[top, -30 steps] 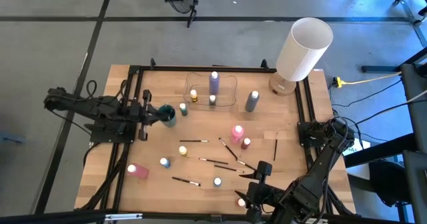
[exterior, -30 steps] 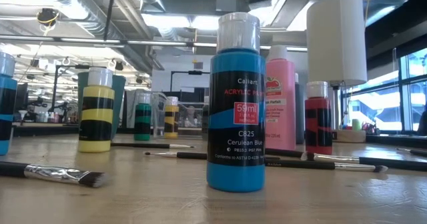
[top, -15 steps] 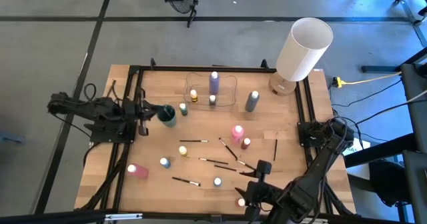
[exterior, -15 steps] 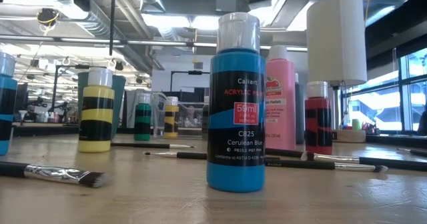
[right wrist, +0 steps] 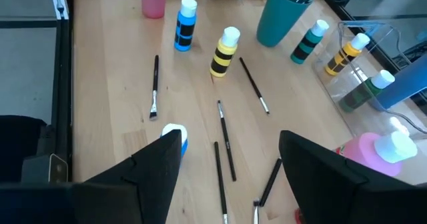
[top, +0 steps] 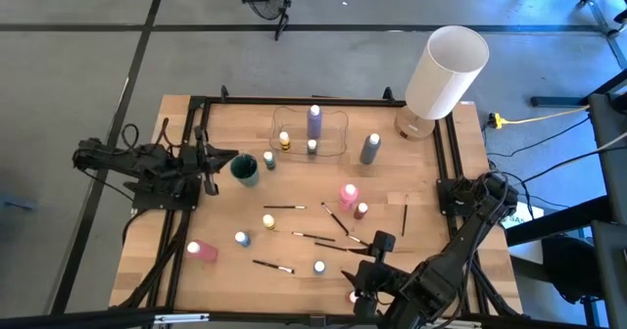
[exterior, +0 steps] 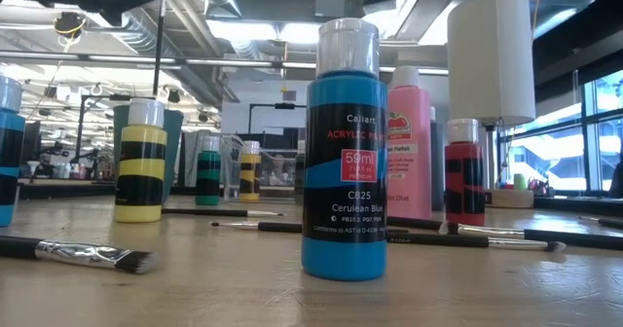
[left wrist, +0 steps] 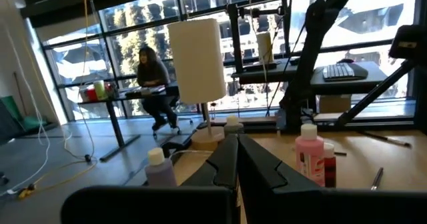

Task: Pick & Place Paint Supplies
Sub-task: Put the black paint brush into the green cup

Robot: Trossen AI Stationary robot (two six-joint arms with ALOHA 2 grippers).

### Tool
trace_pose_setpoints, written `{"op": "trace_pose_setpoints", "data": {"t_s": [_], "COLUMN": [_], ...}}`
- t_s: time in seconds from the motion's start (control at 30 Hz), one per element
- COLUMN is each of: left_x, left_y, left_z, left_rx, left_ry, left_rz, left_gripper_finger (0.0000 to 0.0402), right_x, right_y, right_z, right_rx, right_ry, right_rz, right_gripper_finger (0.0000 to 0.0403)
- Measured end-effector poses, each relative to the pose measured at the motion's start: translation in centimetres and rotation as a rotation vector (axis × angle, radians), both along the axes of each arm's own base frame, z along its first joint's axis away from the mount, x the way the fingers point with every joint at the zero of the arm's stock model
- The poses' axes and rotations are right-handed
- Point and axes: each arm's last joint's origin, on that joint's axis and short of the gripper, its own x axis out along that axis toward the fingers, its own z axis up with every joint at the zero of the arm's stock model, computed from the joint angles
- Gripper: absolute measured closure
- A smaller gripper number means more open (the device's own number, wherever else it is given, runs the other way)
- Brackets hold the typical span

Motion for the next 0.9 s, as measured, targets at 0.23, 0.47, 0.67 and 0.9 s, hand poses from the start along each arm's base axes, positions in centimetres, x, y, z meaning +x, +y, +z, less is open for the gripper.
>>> {"op": "trace_pose_setpoints", "data": {"t_s": [0.23,0.47,0.67,0.9], "left_x": [0.4,0.6,0.9,1.0], "left_y": [0.0,0.1,0.1,0.1], "left_z": [-2.2,-3.1,-4.9,-6.1], "left_rx": [-0.015,-0.022,-0.044,-0.036], "left_ry": [0.004,0.003,0.039,0.07], "left_rz": [0.051,0.093,0.111,0.131], "left_gripper_finger": [0.04,0.04,0.04,0.04], "right_x": [0.0,0.0,0.0,0.1], "right_y": [0.0,0.0,0.0,-0.1], "right_z": [0.0,0.0,0.0,0.0], "right_rx": [0.003,-0.002,-0.002,-0.005], "right_ry": [-0.003,-0.001,-0.001,-0.003], "right_rz": [0.0,0.004,0.004,0.001], "right_gripper_finger": [0.0146,0.0146,0.0146,0.0146]}}
